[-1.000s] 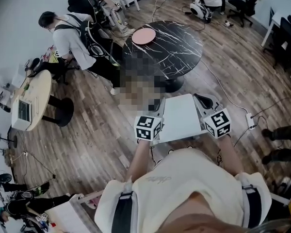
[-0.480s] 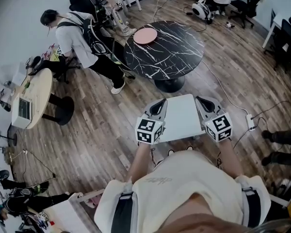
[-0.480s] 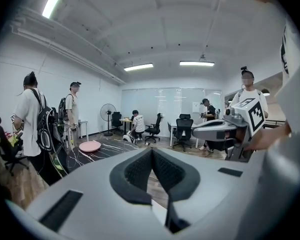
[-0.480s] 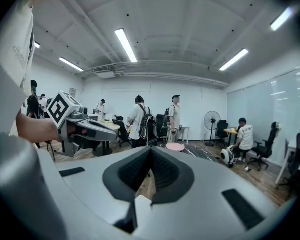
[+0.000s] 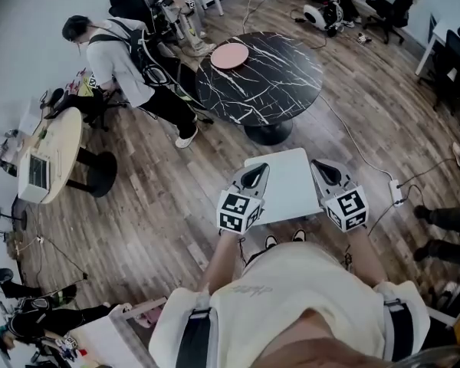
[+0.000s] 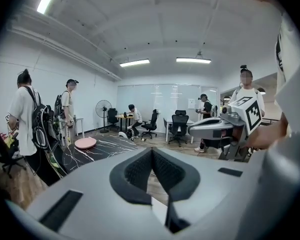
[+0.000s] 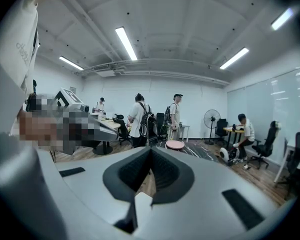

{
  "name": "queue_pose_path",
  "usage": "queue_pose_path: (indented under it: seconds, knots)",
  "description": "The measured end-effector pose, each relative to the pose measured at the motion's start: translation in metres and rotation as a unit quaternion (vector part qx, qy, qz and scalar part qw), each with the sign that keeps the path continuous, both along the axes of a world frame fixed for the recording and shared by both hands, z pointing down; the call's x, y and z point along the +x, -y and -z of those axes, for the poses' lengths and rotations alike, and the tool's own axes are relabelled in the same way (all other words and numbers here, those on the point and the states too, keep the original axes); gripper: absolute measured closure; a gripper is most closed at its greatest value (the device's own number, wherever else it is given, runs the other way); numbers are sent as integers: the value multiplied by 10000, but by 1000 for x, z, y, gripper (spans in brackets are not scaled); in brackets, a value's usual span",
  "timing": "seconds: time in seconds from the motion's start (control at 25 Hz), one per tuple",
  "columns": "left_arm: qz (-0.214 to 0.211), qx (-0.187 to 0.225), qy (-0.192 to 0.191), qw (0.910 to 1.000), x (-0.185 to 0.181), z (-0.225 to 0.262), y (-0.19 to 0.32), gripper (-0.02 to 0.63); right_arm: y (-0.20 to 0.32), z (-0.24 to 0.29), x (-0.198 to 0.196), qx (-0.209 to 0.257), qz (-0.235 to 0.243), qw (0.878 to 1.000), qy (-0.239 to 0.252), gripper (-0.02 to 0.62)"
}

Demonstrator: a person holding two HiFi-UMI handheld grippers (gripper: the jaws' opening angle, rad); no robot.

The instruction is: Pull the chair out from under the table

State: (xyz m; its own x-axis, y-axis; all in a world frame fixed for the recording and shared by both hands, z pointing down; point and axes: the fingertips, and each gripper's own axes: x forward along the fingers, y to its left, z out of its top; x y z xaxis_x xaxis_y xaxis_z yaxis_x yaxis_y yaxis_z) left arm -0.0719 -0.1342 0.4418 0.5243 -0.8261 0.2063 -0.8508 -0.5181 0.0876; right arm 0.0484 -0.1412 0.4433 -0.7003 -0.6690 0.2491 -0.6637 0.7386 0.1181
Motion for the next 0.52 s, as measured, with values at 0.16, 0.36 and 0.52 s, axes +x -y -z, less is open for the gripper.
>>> queue_pose_path:
  seconds: [0.16,0.36,0.52]
  knots:
    - [-3,-33,46,10000,3,-2,-2,589,-2,-2,6,-5,1,10000,-22,589]
    - [37,-12,79,10000,5,-1,3,589,1,-3,9,29,97,9999,-94,589]
    - [75,-36,107,9999,4,0,6,589,4,-4,8,95,166,9996,-185,589]
